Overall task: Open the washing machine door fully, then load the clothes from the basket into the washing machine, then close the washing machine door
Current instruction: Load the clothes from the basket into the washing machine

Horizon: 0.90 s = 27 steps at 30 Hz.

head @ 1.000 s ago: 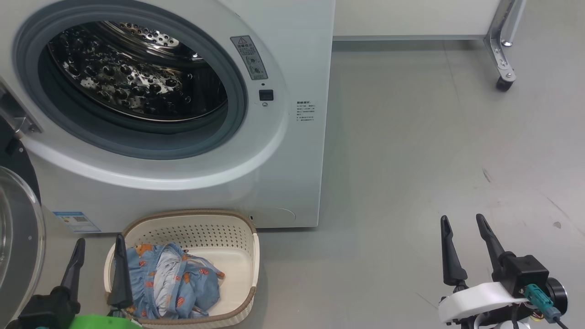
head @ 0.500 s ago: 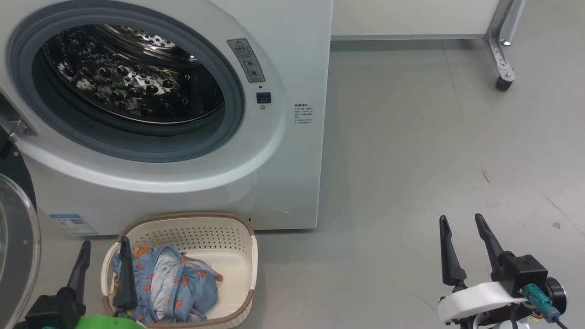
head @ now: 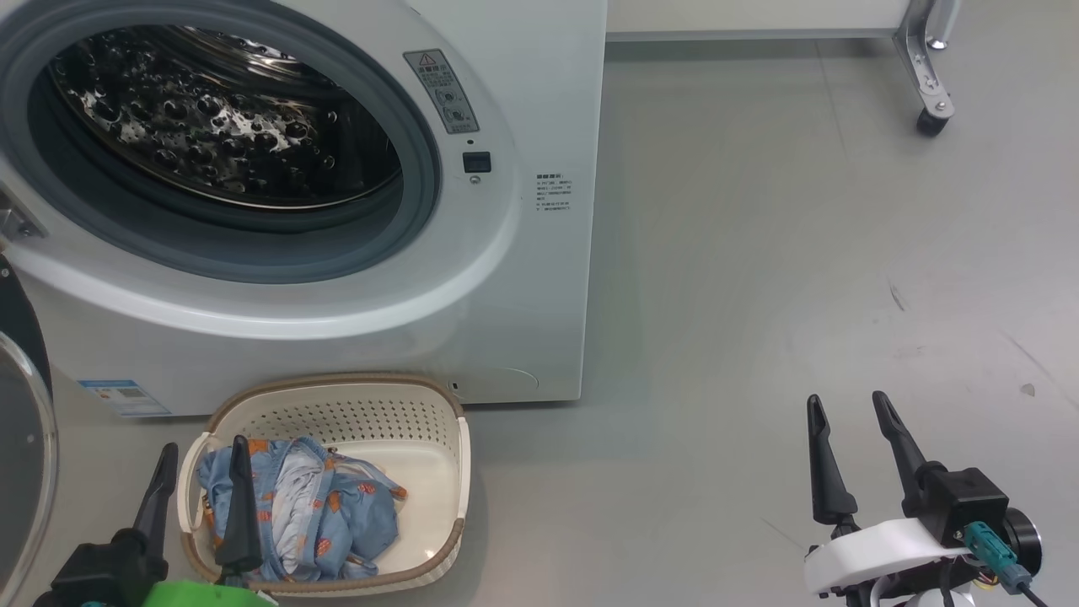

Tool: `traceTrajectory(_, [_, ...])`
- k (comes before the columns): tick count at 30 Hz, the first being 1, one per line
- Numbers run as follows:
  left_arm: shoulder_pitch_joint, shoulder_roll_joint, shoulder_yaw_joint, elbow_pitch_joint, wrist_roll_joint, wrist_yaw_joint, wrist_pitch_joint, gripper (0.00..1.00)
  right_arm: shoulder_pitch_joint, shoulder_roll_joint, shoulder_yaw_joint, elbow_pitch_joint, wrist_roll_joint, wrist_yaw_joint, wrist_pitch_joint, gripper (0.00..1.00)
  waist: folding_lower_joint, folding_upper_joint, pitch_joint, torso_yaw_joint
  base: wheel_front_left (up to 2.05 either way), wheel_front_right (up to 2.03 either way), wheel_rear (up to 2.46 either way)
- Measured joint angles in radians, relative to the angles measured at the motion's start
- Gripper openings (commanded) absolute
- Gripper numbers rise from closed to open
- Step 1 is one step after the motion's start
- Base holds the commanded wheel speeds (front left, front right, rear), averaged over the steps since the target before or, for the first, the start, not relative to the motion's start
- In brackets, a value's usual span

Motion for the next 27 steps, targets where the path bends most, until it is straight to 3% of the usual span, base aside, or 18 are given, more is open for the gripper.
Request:
traceTrajectory(17, [-0.074,0.000,-0.010,0.011,-0.016,0.000,0.000,1.00,-0.063,-0.001,0.022,-0.033,0.013,0.001,0.000,1.00,0.0000,0.0000,0.154,-0.019,0.00,0.00,0.00])
traceTrajectory(27, [-0.174,0.003,-0.004,0.106,-0.011,0.000,0.000,1.00,-0.122,-0.002,0.034,-0.049,0.012,0.003,0.000,1.00,0.0001,0.0000,0.286,-0.034,0.00,0.00,0.00])
